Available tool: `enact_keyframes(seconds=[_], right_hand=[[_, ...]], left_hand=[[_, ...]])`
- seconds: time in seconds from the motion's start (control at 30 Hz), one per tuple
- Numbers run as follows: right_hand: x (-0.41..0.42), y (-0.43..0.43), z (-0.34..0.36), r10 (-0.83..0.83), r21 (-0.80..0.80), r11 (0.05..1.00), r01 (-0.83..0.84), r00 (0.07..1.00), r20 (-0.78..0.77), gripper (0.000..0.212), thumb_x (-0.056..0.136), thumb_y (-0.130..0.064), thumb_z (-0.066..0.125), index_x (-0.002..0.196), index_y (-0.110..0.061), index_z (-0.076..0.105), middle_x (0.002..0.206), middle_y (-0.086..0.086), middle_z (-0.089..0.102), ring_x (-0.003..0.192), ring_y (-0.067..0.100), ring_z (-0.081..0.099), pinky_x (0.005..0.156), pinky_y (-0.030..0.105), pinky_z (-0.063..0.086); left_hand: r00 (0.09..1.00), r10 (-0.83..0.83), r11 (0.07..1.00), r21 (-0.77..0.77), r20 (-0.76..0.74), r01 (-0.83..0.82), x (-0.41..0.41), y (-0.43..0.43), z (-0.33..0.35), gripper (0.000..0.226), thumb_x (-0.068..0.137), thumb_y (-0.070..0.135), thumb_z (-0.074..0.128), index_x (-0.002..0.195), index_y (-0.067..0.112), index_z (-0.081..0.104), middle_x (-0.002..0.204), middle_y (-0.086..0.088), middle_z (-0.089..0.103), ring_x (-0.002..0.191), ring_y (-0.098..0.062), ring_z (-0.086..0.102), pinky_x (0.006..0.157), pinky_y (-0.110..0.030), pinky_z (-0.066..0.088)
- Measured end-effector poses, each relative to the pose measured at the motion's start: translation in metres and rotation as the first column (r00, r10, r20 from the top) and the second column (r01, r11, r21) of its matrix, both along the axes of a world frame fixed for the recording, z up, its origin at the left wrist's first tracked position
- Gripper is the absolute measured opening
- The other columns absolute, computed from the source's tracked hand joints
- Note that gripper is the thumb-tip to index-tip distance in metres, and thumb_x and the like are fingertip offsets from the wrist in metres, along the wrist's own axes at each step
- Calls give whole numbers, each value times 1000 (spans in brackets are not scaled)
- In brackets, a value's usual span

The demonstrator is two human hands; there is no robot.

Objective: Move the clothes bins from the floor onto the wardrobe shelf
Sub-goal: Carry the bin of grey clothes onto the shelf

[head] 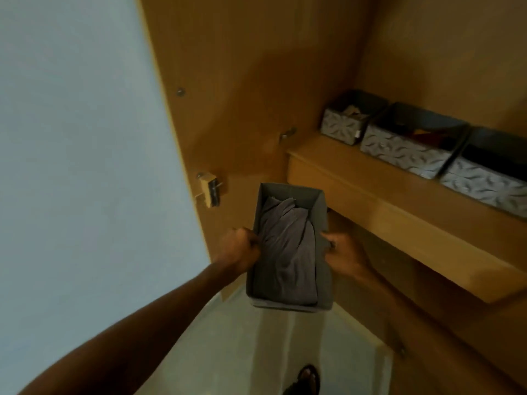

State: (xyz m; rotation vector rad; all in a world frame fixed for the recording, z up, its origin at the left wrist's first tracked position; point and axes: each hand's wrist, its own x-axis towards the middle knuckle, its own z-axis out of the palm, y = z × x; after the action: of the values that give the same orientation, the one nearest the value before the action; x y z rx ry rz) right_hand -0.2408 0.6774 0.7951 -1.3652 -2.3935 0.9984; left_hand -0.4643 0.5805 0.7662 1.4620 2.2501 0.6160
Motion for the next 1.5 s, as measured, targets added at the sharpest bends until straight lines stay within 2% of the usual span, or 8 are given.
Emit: enact_keyframes(seconds=[0.13, 0.33, 0.57, 0.87, 1.03, 1.27, 1.43, 1.5], right_hand=[[23, 40, 23, -126, 63, 990, 129, 990, -55, 38, 88, -3, 54, 122, -17, 64, 109, 10, 70, 93, 30, 65, 77, 29, 50], [72, 121, 27, -261, 86, 958, 272, 958, -116, 47, 81, -5, 51, 118, -31, 66, 96, 6, 74, 85, 24, 68, 81, 40, 57], [145, 195, 15, -487, 30, 868, 495, 863, -136, 34, 80, -10, 59, 107, -27, 71, 89, 0, 75, 78, 17, 71, 73, 34, 60], [209, 224, 5, -867, -13, 472, 881, 462, -190, 22, 86, -10, 54, 85, -11, 76, 95, 13, 72, 89, 34, 63, 74, 32, 50], [232, 234, 4, -924, -303, 332, 893, 243, -296, 10, 86, -7, 53, 86, -8, 63, 98, 22, 68, 84, 35, 69, 70, 44, 61], [225, 238, -5, -921, -426, 235, 873, 61, -385, 16, 89, -5, 53, 80, -18, 57, 103, 22, 66, 87, 36, 68, 75, 51, 59], [238, 231, -3, -933, -287, 302, 909, 220, -284, 23, 88, -17, 62, 107, -27, 56, 101, 8, 63, 81, 28, 68, 59, 41, 60], [252, 225, -1, -944, -107, 315, 943, 299, -141, 34, 89, -20, 60, 122, -25, 52, 106, 10, 64, 89, 27, 67, 71, 40, 59]], left_hand=[[995, -90, 994, 71, 33, 88, 6, 72, 2, 24, 80, 12, 52, 75, 21, 73, 73, 3, 69, 62, -16, 63, 64, -33, 58], [979, -194, 965, 190, 62, 179, 44, 176, 28, 28, 82, 1, 49, 75, 12, 74, 73, -7, 70, 60, -17, 61, 54, -31, 48], [920, -384, 898, 200, -80, 392, 107, 284, 58, 28, 85, 14, 54, 101, 21, 76, 110, -6, 74, 103, -31, 66, 88, -37, 54], [767, -639, 748, 183, -58, 638, 199, 393, 76, 25, 83, 9, 58, 99, 15, 76, 110, -7, 73, 102, -26, 66, 90, -31, 51], [752, -659, 741, 150, -24, 654, 233, 411, 57, 46, 83, 34, 56, 126, 15, 59, 141, -21, 44, 128, -35, 46, 111, -36, 34], [617, -702, 670, 37, 355, 741, 256, 410, 44, 44, 91, 47, 58, 123, 16, 61, 115, -7, 68, 96, -23, 67, 80, -37, 56], [591, -792, 606, 85, 150, 791, 261, 414, 38, 32, 79, 32, 75, 106, 14, 71, 100, 0, 72, 85, -12, 66, 66, -14, 47], [600, -792, 610, 129, 109, 782, 266, 416, 35, 20, 79, 27, 74, 96, 15, 73, 93, -1, 72, 83, -15, 67, 63, -17, 46]])
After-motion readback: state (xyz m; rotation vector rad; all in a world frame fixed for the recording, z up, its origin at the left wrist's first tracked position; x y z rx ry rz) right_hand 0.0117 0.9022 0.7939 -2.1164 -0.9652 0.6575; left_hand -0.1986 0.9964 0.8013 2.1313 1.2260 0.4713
